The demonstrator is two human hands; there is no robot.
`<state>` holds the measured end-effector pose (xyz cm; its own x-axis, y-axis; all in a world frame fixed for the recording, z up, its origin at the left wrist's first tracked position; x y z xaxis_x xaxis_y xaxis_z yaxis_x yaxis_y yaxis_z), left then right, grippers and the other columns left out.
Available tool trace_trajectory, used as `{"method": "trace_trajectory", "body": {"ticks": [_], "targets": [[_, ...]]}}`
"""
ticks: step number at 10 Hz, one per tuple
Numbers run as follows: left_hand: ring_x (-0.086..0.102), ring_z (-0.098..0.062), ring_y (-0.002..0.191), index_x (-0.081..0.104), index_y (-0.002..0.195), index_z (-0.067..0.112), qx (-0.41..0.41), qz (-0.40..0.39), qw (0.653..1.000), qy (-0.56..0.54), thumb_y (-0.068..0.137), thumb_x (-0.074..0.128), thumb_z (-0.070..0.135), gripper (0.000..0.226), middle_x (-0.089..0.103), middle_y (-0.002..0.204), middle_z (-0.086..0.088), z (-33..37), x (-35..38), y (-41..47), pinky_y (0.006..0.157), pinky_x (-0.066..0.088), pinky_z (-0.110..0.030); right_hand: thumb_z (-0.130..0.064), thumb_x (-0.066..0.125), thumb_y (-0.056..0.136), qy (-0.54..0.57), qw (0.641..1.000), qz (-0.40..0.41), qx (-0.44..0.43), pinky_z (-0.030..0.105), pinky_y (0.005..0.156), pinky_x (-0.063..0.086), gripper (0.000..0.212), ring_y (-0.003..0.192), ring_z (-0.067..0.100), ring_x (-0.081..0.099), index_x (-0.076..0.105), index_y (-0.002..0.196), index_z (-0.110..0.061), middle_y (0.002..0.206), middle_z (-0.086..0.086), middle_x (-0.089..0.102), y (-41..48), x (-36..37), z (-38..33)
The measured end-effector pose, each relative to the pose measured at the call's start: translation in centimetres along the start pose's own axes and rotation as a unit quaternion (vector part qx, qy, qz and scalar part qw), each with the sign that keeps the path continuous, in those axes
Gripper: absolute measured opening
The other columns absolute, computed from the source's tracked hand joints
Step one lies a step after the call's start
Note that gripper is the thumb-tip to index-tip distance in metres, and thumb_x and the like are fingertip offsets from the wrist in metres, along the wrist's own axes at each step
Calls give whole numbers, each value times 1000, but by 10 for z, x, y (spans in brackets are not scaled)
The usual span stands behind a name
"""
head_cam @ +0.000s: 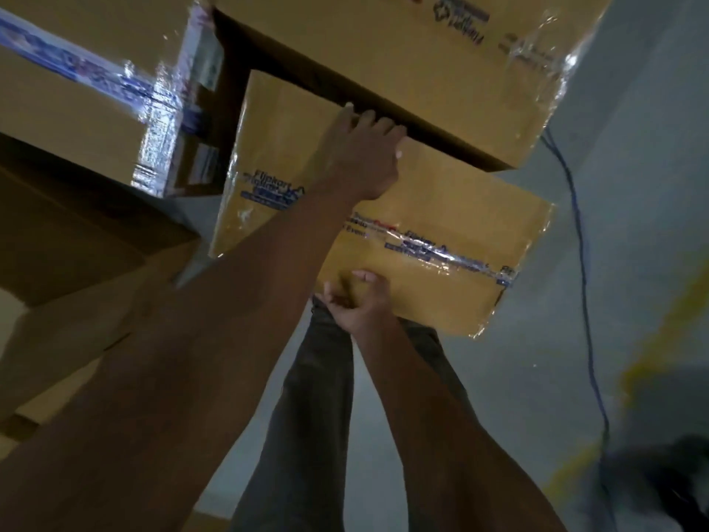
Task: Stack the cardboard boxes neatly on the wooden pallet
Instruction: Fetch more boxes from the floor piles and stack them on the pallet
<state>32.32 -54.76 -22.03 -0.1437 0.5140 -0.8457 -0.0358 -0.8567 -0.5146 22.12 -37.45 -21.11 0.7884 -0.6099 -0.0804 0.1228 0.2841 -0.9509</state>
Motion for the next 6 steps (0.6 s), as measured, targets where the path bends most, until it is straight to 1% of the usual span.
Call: {"method": "trace_trajectory", "body": {"ticks": [1,2,3,4,5,6], "targets": [[9,-33,155,12,162,15,-18,-68,997,17,104,39,39,68,11,169,-5,-11,17,8,121,15,-55,-25,57,95,-121,992,-38,-18,42,92,53,20,77,32,57,54,94,-5,97,21,52,1,10,-3],[13,-32,153,23,159,19,-107,-21,987,-118,102,46,38,65,16,167,-6,-15,28,-26,121,16,-55,-31,52,100,-424,902,-17,-76,40,86,57,25,83,26,67,59,115,-13,111,12,65,-14,13,-9],[28,-32,147,42,149,13,-383,83,837,-382,99,53,33,54,36,157,-13,-11,41,-93,119,26,-49,-32,52,93,-603,757,40,-248,42,84,57,21,94,25,66,67,99,-19,107,8,70,-27,30,-40],[40,-40,136,48,143,7,-602,-9,606,-520,101,54,31,49,40,151,-21,0,79,-158,110,38,-50,-31,58,90,-707,546,102,-438,33,89,46,26,107,25,62,68,112,-21,114,2,69,-39,68,-83],[55,-30,117,39,150,6,-632,-48,379,-675,102,50,32,55,40,153,-20,17,117,-184,98,39,-45,-29,60,90,-758,381,120,-515,42,100,41,43,127,30,47,56,132,-17,134,8,55,-41,115,-116],[50,-10,77,47,145,6,-586,16,283,-759,103,50,26,47,58,121,-10,20,128,-184,84,47,-37,-33,58,92,-800,244,120,-535,46,107,37,59,136,30,36,43,147,-16,145,9,42,-36,161,-134]]}}
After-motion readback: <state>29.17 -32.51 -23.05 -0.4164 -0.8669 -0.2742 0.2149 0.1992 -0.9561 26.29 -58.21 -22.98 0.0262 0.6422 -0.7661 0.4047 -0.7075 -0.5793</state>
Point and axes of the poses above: each hand's wrist, its own y-axis towards the middle knuckle, its own x-axis out of the palm, z = x × y, the point moved 3 cm from there along y, towards the middle knuckle
